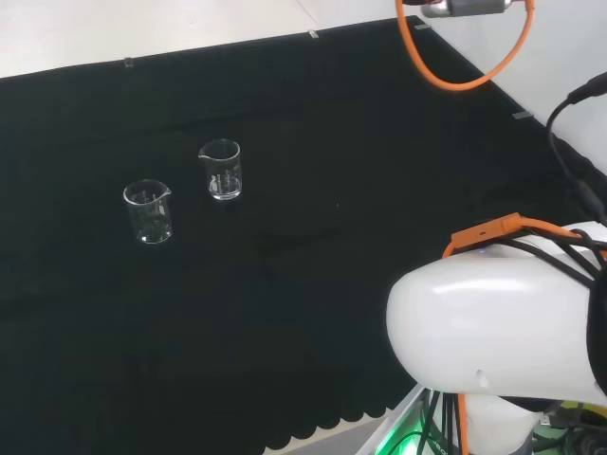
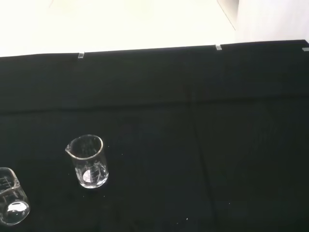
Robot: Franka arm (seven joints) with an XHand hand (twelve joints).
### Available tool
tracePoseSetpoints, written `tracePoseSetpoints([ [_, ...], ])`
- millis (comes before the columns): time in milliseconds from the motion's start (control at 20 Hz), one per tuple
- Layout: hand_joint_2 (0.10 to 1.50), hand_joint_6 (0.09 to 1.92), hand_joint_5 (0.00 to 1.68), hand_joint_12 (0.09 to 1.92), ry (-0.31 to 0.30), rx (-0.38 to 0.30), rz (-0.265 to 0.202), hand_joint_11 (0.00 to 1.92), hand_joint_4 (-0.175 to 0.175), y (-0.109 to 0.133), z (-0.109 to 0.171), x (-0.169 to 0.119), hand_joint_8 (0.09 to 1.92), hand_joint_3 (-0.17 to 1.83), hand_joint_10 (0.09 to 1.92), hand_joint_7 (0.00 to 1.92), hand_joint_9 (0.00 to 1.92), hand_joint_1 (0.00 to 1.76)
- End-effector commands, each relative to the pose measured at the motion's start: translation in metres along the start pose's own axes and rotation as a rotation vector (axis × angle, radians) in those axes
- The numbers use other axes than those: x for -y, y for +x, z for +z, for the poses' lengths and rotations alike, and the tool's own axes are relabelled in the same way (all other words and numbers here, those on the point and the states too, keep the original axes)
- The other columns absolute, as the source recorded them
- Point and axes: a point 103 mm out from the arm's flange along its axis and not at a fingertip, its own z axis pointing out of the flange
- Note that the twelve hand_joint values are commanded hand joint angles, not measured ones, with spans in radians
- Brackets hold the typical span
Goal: Pick up the beaker on the right.
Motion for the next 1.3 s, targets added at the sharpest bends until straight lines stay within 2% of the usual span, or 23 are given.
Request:
tracePoseSetpoints([
  [50,1.35,0.09,0.18,0.92,0.010,-0.009,0.012,0.00,-0.044,0.023,0.013,-0.003,0.52,0.00,0.69,0.02,0.11,0.29],
  [400,1.33,0.09,0.17,0.93,0.009,-0.061,0.008,0.00,-0.046,0.095,0.035,-0.017,0.53,-0.01,0.69,0.02,0.11,0.32],
  [550,1.33,0.09,0.17,0.93,0.022,-0.079,-0.009,0.00,-0.047,0.106,0.049,-0.038,0.53,-0.01,0.70,0.03,0.11,0.33],
  [600,1.32,0.09,0.17,0.93,0.015,-0.032,0.019,0.00,-0.047,0.097,0.056,-0.048,0.53,-0.01,0.70,0.03,0.11,0.33],
  [650,1.32,0.09,0.17,0.93,0.020,-0.029,0.016,0.00,-0.047,0.106,0.064,-0.058,0.53,-0.01,0.70,0.03,0.11,0.34],
  [800,1.32,0.09,0.17,0.93,0.035,-0.057,-0.015,0.00,-0.048,0.119,0.085,-0.088,0.54,-0.01,0.70,0.04,0.11,0.34],
  [1000,1.32,0.09,0.18,0.93,0.061,-0.138,-0.030,0.00,-0.048,0.097,0.109,-0.131,0.54,-0.02,0.70,0.04,0.12,0.35],
  [1300,1.32,0.09,0.18,0.93,0.089,-0.206,-0.071,0.00,-0.049,0.059,0.147,-0.180,0.54,-0.02,0.70,0.05,0.12,0.35],
])
